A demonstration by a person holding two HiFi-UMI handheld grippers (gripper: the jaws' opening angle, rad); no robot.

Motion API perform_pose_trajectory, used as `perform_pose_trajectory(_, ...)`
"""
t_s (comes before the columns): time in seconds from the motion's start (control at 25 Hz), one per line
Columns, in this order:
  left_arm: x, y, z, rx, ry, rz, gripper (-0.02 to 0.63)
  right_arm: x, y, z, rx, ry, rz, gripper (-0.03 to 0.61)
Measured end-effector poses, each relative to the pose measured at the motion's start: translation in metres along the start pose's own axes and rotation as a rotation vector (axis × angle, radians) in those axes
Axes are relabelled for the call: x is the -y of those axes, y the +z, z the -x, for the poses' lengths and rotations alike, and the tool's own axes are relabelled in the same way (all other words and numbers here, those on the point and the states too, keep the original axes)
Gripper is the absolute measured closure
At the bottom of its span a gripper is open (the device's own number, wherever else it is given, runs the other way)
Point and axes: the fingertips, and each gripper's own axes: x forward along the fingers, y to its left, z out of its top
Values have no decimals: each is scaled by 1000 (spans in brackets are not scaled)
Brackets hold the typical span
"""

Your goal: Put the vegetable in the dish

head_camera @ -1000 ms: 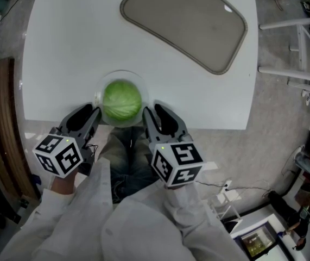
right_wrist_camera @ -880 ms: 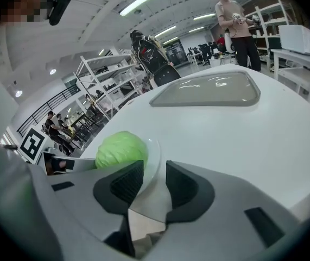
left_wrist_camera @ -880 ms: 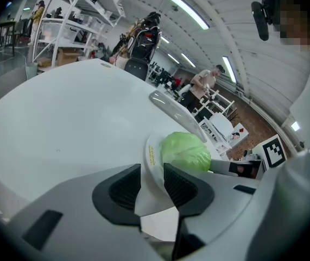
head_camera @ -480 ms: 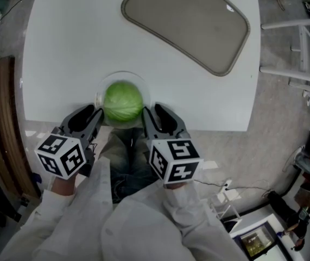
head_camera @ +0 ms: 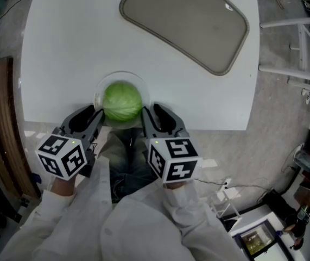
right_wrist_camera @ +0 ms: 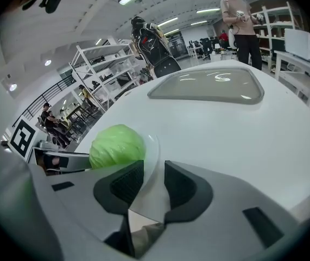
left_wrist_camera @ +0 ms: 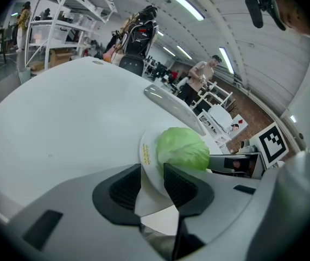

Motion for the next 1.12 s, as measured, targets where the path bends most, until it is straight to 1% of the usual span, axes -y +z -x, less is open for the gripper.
perform_pose_trajectory(0.32, -1, 1, 0, 6, -7, 9, 499, -5, -2, -3, -14, -4, -11, 469)
perform_pose_trajectory(0.56, 1, 1, -2, 20, -6, 44, 499, -4, -2, -3, -16, 4, -69, 489)
perform_pose_trajectory(0.8, -1, 2, -2, 41, 20, 67, 500, -4, -2, -3, -9, -7, -63, 494)
perform_pose_trajectory(0.88, -4, 2, -3, 36, 29, 66, 510, -4, -2, -3, -6, -10, -66, 497)
perform_pose_trajectory(0.96, -6, 1, -2, 31, 29, 72, 535, -4, -2, -3, -1, -9, -68, 499)
perform_pose_trajectory(1.12, -7, 2, -2, 26, 33, 70, 538, -4, -2, -2, -1, -13, -71, 503)
